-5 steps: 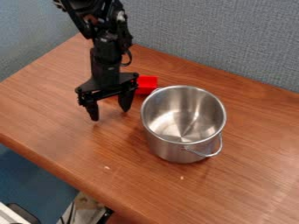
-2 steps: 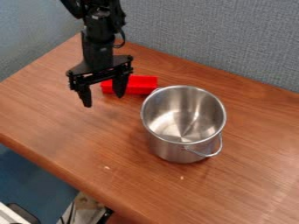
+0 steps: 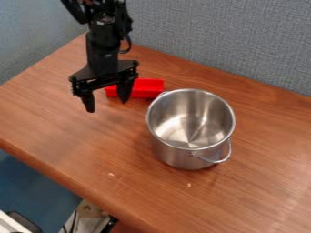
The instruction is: Put the red object in the metal pot
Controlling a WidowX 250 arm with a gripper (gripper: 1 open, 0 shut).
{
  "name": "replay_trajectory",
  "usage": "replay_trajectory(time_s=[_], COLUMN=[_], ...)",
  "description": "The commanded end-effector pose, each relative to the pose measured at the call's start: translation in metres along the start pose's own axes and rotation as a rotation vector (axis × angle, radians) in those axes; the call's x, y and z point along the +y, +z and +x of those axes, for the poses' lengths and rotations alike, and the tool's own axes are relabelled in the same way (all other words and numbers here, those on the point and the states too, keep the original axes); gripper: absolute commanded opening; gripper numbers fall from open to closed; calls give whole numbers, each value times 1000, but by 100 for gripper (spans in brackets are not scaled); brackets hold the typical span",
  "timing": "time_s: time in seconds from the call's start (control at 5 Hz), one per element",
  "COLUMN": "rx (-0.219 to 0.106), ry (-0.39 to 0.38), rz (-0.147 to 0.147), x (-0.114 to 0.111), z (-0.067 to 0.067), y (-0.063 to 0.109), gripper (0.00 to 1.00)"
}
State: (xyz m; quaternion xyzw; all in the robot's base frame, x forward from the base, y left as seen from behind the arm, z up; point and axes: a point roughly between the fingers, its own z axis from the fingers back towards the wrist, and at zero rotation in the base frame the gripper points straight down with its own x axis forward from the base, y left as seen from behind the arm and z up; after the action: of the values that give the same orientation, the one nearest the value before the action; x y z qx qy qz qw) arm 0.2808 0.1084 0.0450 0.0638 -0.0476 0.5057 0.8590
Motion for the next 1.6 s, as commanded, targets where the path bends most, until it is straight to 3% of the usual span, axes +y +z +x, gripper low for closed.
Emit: replay_trajectory(time_s=[0.0,0.6,0.8,1.0,1.4], rx=[-72,-164,-173,-180,-137], ry=[-21,-154,-141,-130,-158], rz=[-27,-113,-92,-71,-114], x=[11,-21,-17,-10,0], z=[16,44,41,36,15], y=[6,-11,-10,-6,66], gripper=[100,100,0,0,0])
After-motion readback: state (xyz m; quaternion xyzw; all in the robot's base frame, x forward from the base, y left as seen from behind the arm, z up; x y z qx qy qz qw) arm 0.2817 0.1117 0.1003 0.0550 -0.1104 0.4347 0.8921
